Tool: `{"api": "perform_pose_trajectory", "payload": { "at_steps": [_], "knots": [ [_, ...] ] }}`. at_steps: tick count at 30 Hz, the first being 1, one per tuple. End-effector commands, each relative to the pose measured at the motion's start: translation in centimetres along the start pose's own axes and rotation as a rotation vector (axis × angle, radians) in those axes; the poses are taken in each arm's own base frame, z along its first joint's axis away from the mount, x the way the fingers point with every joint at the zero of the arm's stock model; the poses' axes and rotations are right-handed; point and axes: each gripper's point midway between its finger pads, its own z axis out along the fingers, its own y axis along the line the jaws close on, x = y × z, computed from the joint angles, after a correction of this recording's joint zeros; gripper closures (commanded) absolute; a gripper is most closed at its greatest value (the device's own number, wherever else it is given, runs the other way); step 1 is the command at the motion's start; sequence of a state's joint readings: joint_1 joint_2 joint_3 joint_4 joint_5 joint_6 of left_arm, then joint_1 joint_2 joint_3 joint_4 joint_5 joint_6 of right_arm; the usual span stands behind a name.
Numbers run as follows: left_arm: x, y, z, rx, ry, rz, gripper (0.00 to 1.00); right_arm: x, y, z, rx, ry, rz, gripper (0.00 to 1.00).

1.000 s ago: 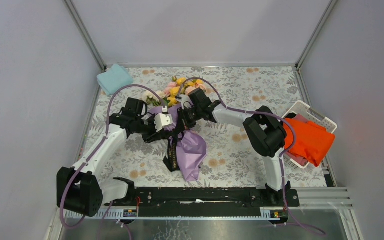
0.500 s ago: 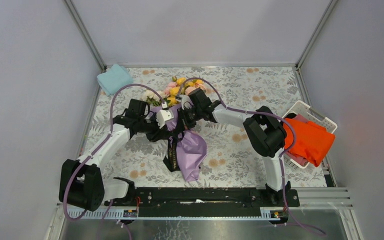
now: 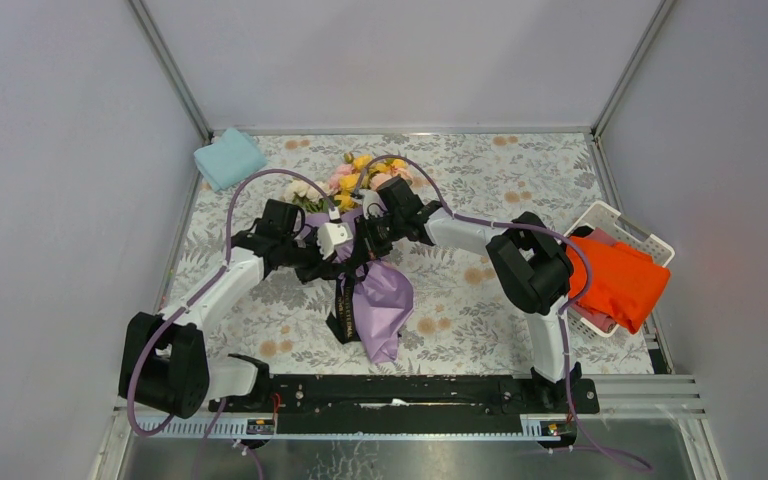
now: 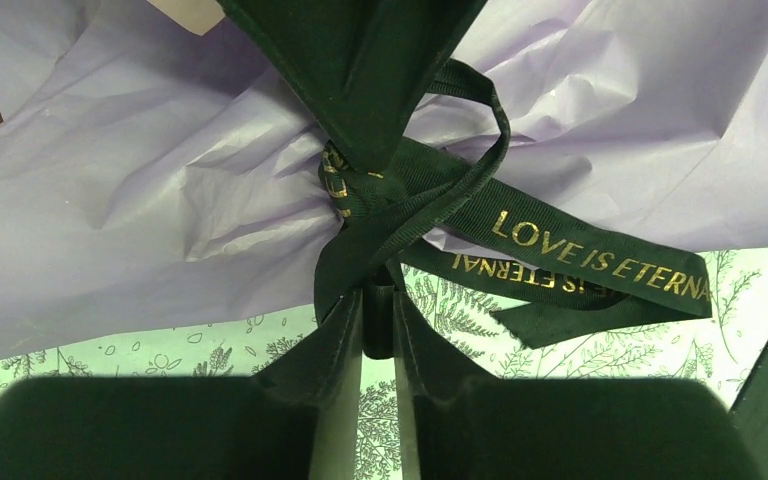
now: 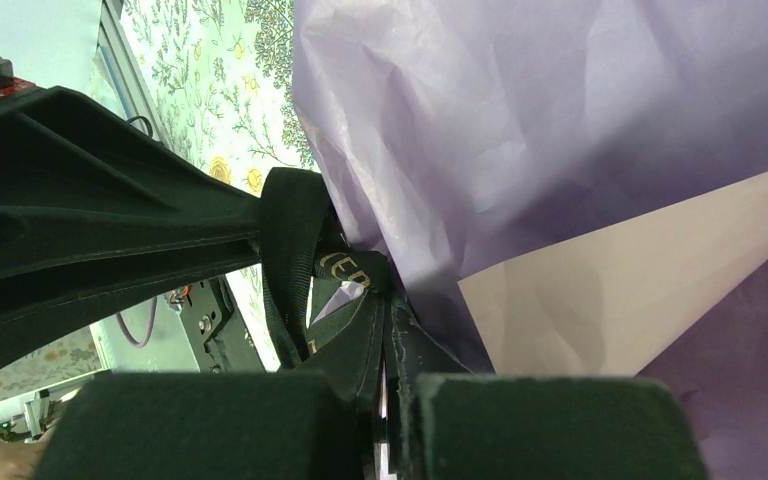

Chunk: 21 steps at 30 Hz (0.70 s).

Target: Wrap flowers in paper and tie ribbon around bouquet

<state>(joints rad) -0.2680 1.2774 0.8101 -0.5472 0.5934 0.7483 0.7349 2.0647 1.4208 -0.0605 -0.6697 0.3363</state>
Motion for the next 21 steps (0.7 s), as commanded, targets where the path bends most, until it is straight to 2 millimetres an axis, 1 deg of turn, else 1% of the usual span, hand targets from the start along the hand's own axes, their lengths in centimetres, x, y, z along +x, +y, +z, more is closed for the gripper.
{"api": "perform_pose_trajectory", "payload": {
  "at_steps": [1, 4, 7, 10, 13, 17, 21],
  "knots": [
    [0.2, 0.2, 0.2, -0.007, 0.0, 0.043, 0.79, -2.1, 1.9, -0.9, -0.017, -0.063, -0.078, 1.0],
    [0.3, 0.2, 0.1, -0.015, 0.007, 0.043, 0.81, -2.2, 1.9, -0.9, -0.019, -0.063, -0.078, 1.0],
    [0.3, 0.2, 0.0, -0.017, 0.008, 0.042, 1.0, -2.2, 2.0, -0.9, -0.02, -0.062, -0.078, 1.0],
    [0.1, 0.4, -0.4, -0.031, 0.011, 0.047, 1.0, -2.1, 1.9, -1.1, -0.01, -0.059, -0.083, 1.0],
    [-0.1, 1.0, -1.3, -0.058, 0.012, 0.047, 1.0, -2.3, 1.3, -1.8, 0.02, -0.069, -0.077, 1.0],
    [0.4, 1.5, -2.5, -0.077, 0.03, 0.059, 1.0, -3.1, 0.3, -3.5, 0.053, -0.124, -0.061, 1.0],
    [0.7, 2.0, -3.4, -0.099, 0.029, 0.051, 1.0, -2.9, -1.0, -5.2, 0.091, -0.149, -0.037, 1.0]
  ]
}}
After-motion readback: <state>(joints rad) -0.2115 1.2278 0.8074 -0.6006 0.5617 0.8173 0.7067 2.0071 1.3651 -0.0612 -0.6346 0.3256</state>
